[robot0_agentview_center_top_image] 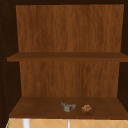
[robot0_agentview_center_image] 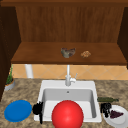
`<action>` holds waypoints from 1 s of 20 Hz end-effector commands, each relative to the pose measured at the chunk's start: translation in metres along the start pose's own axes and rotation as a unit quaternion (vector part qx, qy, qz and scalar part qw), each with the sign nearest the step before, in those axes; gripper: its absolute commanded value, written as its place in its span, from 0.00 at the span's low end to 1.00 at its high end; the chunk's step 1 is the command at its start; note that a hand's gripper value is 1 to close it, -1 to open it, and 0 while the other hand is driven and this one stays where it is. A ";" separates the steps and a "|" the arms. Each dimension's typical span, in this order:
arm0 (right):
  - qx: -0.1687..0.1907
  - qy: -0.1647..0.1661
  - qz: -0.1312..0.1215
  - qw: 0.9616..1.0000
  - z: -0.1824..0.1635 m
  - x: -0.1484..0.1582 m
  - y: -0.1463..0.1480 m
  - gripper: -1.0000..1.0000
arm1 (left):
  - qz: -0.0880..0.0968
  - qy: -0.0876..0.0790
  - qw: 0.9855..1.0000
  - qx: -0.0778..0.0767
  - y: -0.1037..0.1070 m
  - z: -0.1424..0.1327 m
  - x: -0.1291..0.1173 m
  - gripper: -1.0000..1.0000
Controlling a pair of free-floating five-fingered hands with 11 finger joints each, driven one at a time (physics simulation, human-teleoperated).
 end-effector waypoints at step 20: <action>0.000 0.000 0.000 1.000 0.000 0.000 0.000 0.50 | -0.001 0.000 1.000 -0.001 -0.006 0.001 0.010 0.00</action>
